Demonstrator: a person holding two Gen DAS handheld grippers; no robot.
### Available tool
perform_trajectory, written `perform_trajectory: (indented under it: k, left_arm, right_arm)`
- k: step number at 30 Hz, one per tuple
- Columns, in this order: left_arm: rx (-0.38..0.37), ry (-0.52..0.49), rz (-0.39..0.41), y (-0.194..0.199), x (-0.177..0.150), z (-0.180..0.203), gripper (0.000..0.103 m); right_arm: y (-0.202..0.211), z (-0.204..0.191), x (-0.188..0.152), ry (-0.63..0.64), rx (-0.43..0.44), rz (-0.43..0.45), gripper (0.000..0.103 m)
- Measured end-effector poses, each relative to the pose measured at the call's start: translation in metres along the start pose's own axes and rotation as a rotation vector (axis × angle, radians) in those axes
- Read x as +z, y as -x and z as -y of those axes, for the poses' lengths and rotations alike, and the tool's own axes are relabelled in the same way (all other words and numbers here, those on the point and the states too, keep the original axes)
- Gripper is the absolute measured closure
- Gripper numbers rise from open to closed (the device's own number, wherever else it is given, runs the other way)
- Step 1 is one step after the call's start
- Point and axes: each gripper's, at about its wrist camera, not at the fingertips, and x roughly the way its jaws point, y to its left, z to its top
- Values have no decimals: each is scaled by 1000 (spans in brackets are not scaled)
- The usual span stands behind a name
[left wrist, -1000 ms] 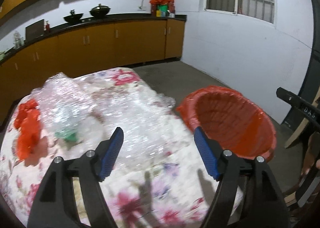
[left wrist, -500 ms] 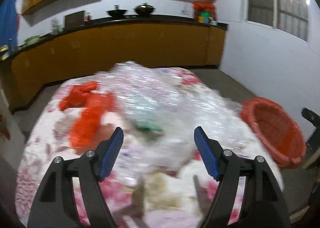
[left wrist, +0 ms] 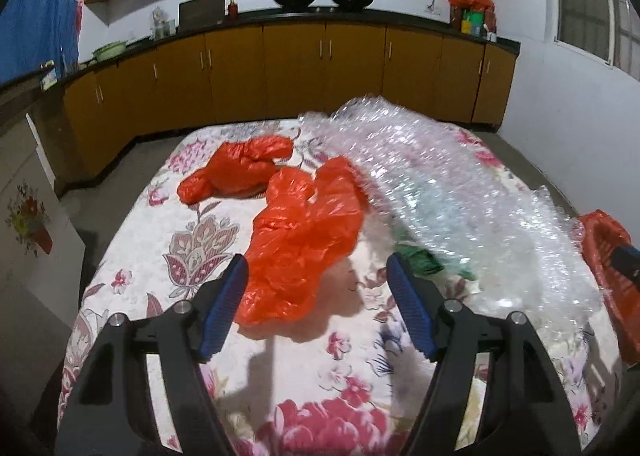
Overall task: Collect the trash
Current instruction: 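Grasp the bubble wrap with the right gripper while the left gripper grasps a red-orange bag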
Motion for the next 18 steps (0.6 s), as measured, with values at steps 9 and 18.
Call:
perform_trajectory:
  k: [9,18]
  left_arm:
    - [20,-3,-63,-25,2,-10,40]
    - [-36,81,-137,-44,-4,-32,76]
  right_arm:
    - [-48,-20,9,-9,14,-101,51]
    - [-68,-27,-3,55,-10,-182,71]
